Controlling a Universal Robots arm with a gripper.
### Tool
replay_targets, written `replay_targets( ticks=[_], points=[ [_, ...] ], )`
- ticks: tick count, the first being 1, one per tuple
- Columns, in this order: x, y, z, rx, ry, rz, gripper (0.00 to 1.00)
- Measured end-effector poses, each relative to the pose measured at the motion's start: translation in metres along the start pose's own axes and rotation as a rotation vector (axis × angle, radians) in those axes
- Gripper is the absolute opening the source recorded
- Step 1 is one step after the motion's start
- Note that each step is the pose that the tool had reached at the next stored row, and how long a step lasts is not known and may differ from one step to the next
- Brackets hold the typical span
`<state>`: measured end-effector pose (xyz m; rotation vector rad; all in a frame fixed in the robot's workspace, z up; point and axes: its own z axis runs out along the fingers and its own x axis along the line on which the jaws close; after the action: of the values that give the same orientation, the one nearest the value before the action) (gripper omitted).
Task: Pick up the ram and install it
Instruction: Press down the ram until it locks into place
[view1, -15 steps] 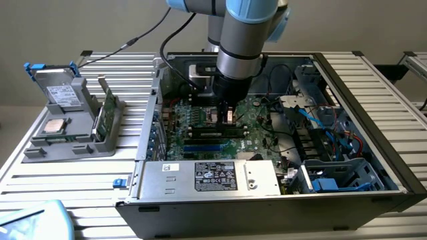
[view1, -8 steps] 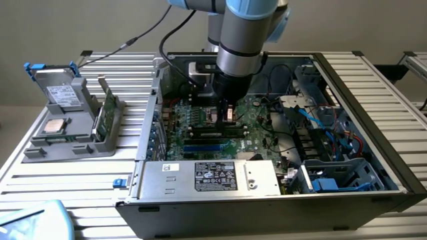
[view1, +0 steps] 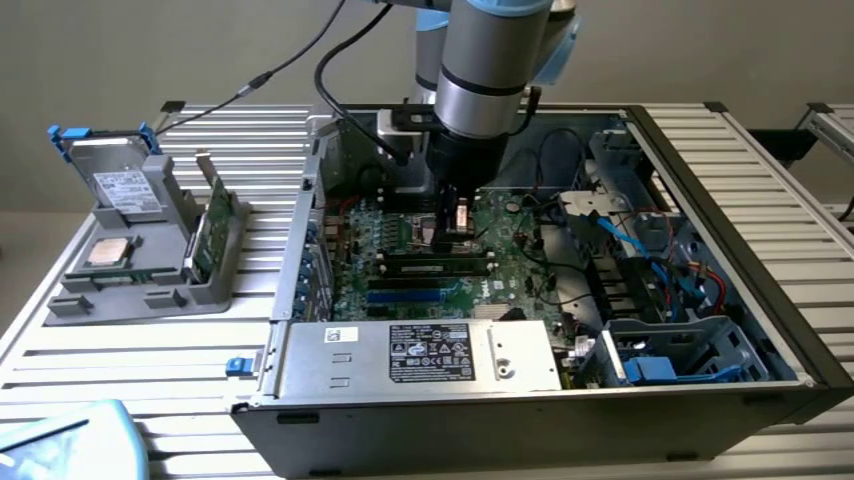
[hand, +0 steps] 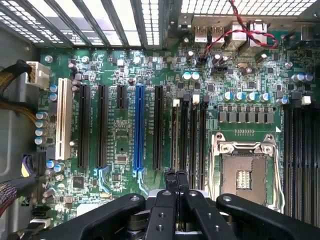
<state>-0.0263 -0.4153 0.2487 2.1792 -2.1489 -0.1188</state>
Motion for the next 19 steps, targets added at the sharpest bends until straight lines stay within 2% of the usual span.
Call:
replay_targets(
  ticks=[1, 17, 19],
  points=[
    [0.0, 0.0, 0.0, 0.0002, -0.0015, 0.0, 0.11],
    [0.0, -0.0001, 0.0, 0.0001, -0.0014, 0.0, 0.11],
    [0.0002, 0.0, -0.0002, 0.0, -0.0026, 0.014, 0.11]
  ],
)
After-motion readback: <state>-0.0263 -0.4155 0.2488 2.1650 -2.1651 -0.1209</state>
